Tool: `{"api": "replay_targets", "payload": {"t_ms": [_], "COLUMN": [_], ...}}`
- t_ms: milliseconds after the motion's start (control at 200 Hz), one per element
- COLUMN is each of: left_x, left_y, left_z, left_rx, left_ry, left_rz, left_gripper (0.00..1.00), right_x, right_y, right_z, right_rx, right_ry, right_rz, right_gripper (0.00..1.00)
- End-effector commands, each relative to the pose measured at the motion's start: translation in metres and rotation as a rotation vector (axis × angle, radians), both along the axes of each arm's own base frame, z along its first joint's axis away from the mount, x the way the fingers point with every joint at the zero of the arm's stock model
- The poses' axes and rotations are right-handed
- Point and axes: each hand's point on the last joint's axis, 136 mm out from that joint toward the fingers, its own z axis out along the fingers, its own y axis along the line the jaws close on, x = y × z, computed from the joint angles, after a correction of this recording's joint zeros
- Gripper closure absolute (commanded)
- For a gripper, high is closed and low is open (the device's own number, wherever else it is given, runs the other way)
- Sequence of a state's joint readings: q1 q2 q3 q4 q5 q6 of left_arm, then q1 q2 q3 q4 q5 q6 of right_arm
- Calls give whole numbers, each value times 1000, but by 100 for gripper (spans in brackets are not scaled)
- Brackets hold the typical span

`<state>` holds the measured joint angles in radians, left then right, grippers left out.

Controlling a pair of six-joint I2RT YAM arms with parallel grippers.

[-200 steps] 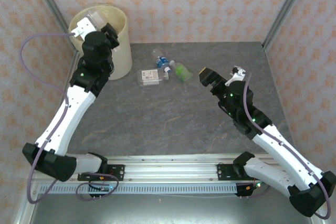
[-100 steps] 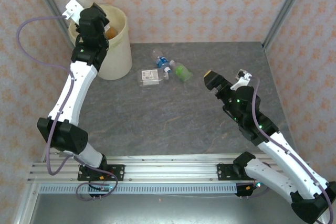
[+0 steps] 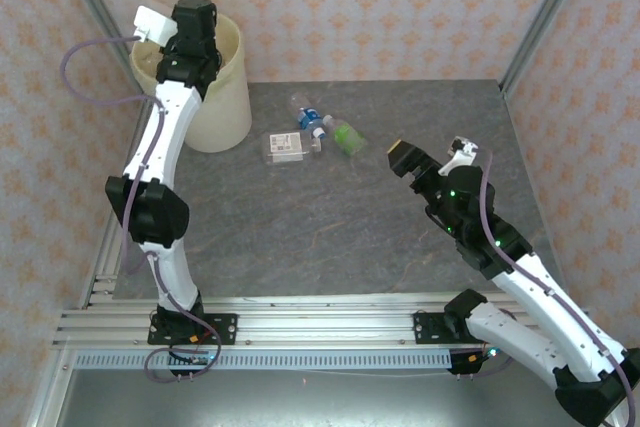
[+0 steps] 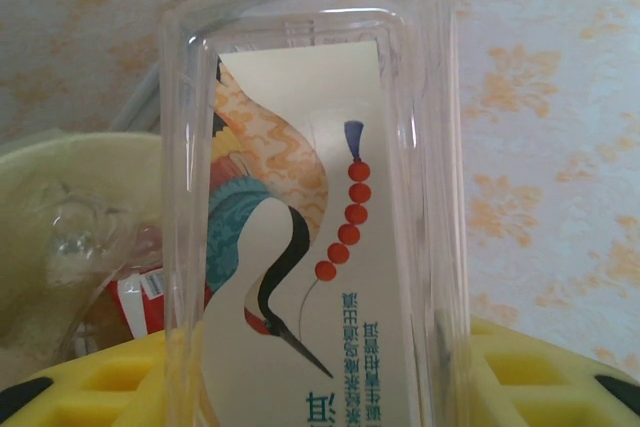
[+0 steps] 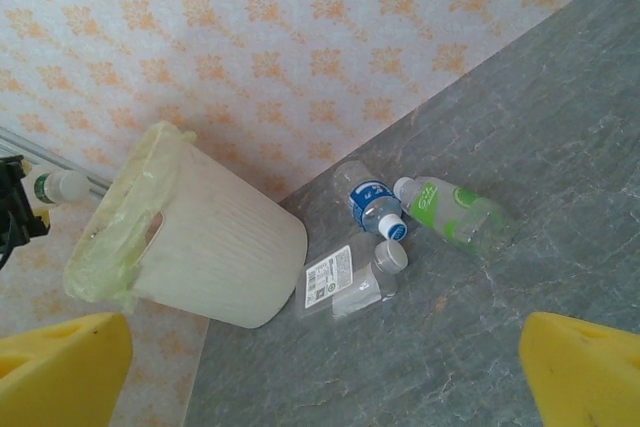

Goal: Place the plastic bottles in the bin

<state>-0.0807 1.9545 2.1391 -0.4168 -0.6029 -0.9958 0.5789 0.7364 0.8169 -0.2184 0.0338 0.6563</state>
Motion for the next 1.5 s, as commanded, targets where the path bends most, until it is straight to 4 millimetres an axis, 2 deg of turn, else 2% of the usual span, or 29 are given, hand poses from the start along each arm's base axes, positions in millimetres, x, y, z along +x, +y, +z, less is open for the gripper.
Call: {"api": "replay_targets", "payload": {"t_ms": [0, 105, 175, 270, 325, 385, 475, 661, 846, 1051, 1171, 1316, 1376, 1386, 1396, 1416, 1496], "left_x": [0, 10, 15, 37, 52, 60, 60, 49, 45, 39, 31, 14, 3, 3, -4, -9, -29], "left_y": [20, 27, 34, 41, 42, 41, 38, 38, 29, 2, -24, -61, -80, -84, -86, -92, -116], "left_z": [-7, -16, -23, -33, -32, -28, -17, -4, 9, 35, 46, 43, 36, 30, 37, 37, 23], "left_rx": [-55, -66, -89, -144, -168, -176, -151, -132, -147, -125, -68, -49, -50, -52, -52, -50, -47], "left_ry": [-17, 9, 5, -27, -44, -47, -44, -37, -58, -76, -55, -9, 7, 16, -1, -4, 8], "left_rz": [104, 127, 153, 115, 48, -3, -36, -40, -95, -196, -266, -354, -389, -395, -401, -410, -439], "left_gripper": [45, 42, 34, 17, 14, 10, 6, 1, 0, 0, 0, 0, 0, 0, 0, 0, 0], "right_x": [-4, -6, -8, -9, -10, -11, -11, -10, -10, -9, -8, -6, -5, -5, -4, -4, -2], "right_y": [-5, -8, -11, -13, -14, -15, -18, -17, -19, -20, -20, -22, -23, -23, -23, -24, -24], "right_z": [-2, -1, 0, 0, 0, -2, -6, -8, -10, -15, -16, -22, -24, -25, -25, -26, -28], "right_rx": [-8, -15, -19, -24, -27, -32, -33, -35, -43, -40, -33, -35, -39, -39, -40, -41, -44], "right_ry": [6, 3, 0, -3, -3, 2, 6, 8, 14, 26, 29, 40, 45, 45, 47, 48, 53], "right_rz": [-6, -14, -20, -26, -26, -31, -43, -46, -52, -60, -67, -80, -89, -89, -91, -95, -103], "right_gripper": [1, 1, 1, 1, 1, 1, 1, 1, 1, 1, 1, 1, 1, 1, 1, 1, 1]}}
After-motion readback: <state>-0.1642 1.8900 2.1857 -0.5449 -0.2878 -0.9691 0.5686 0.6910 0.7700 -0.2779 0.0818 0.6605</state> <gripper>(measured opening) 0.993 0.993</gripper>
